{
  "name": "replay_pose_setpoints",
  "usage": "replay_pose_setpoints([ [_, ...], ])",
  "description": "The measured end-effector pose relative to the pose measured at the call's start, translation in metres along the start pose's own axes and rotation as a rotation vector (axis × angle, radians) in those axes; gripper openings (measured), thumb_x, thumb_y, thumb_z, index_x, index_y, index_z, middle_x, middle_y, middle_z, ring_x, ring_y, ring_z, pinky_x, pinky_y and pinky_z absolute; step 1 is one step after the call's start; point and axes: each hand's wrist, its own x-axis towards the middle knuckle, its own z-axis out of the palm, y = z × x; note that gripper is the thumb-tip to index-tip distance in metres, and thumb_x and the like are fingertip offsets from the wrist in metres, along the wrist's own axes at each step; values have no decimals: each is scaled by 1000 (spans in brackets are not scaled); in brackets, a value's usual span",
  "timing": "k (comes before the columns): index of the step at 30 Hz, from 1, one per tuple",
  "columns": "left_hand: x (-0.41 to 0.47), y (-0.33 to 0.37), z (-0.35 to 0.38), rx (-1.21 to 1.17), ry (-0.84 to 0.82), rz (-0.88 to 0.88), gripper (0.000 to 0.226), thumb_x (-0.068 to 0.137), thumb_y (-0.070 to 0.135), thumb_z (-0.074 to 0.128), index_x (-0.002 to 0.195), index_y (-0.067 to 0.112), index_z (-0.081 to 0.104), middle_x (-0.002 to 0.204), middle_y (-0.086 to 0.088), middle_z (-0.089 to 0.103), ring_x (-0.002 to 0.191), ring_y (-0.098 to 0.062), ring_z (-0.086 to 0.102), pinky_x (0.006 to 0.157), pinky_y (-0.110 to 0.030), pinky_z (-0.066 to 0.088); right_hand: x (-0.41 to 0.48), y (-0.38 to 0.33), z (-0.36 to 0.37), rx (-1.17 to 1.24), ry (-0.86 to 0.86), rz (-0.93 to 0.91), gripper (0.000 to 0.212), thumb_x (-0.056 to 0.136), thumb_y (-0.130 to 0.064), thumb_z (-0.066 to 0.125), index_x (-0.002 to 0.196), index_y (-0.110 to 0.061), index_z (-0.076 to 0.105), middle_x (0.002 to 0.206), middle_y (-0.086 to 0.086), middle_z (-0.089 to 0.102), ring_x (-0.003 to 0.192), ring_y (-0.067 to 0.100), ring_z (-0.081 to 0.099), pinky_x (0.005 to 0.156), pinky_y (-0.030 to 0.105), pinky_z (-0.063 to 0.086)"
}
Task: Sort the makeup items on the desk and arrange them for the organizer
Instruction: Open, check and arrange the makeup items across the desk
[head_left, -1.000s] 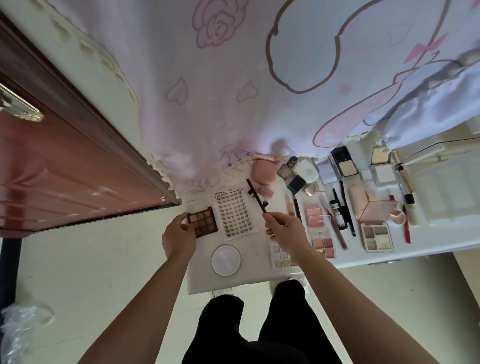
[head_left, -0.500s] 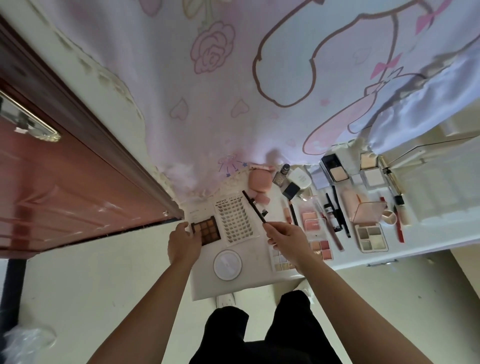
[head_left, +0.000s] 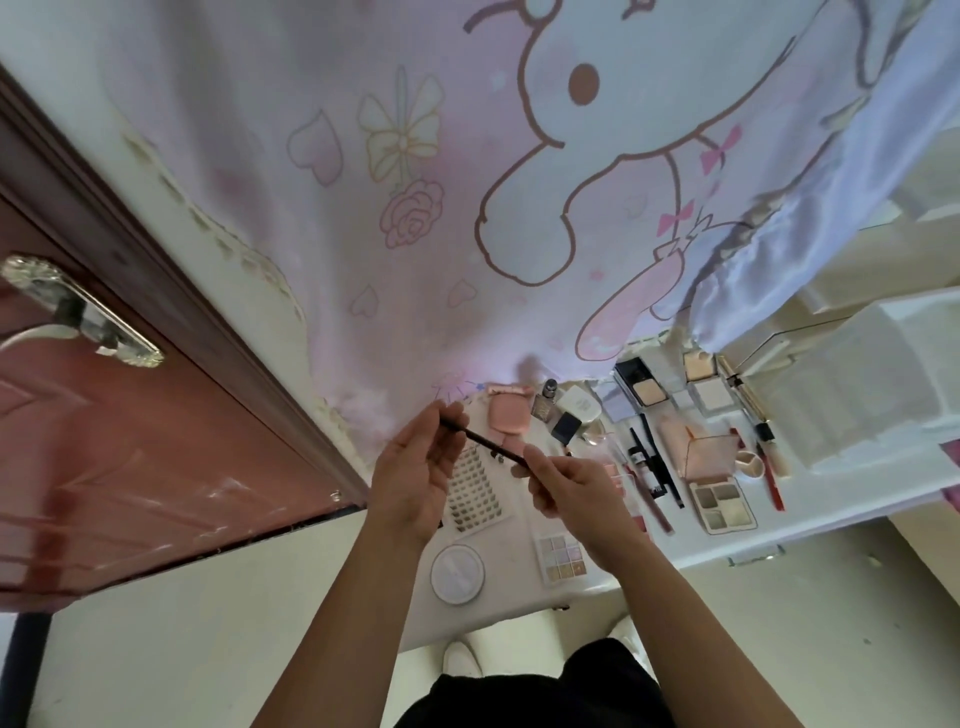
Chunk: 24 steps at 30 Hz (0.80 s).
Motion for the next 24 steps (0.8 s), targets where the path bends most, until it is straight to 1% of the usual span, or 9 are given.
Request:
replay_pose_setpoints([
  [3,-5,2,7,29,114,46,10,94,8,63,90,3,71,82,-11,73,75,-16,70,69,-22,59,-6,-6,1,-92,60,-85,28,90,-39,71,79,-16,80,63,1,67,58,9,58,64,27,49],
  [5,-7,5,10,12,180,45,5,90,6,69,87,3,71,79,-11,73,73,-16,70,68,-22,60,-9,-8,2,-138,86,-169,20,86,-34,76,77,-18,80,64,4,70,58,10,61,65,28,51],
  [8,-7,4,10,-1,234,25,4,85,6,75,84,4,71,78,-10,73,71,-15,70,65,-22,59,-13,-11,4,-84,102,-236,1,83,-21,80,82,-21,80,71,1,75,61,8,65,65,21,53],
  [11,-8,4,8,-5,215,0,4,85,7,74,85,4,72,82,-11,74,73,-15,71,63,-22,59,-13,-9,3,-27,121,-234,12,79,-17,83,91,-21,78,78,0,74,70,7,65,70,19,53],
  [14,-9,3,9,30,158,-11,4,87,8,72,88,4,73,85,-12,74,76,-16,71,65,-23,59,-13,-14,2,-85,-29,-91,28,86,-46,72,105,-26,72,73,-5,62,65,8,58,61,22,46],
  [16,-10,2,10,102,111,-22,6,87,11,72,90,6,74,87,-11,75,76,-15,70,64,-24,57,-13,-18,5,-26,-131,25,41,95,-55,55,104,-20,74,60,-5,47,51,8,42,50,21,33],
  [18,-11,4,10,191,86,-33,7,84,15,74,89,9,74,85,-6,74,74,-12,68,65,-25,52,-12,-21,7,-65,-104,44,47,99,-52,49,93,-15,77,52,-12,35,47,6,30,45,17,26],
  [21,-10,7,8,254,94,-50,18,75,17,79,87,5,74,73,-6,69,65,-13,61,62,-25,47,-12,-22,5,-190,-18,-61,34,98,-42,58,83,-16,76,44,-16,42,45,1,35,49,12,28],
  [24,-10,5,7,221,122,-78,19,74,16,80,84,2,74,69,-7,67,61,-13,59,56,-22,50,-14,-21,3,-182,-1,-172,10,91,-24,71,86,-16,72,51,-15,48,49,1,38,52,14,34],
])
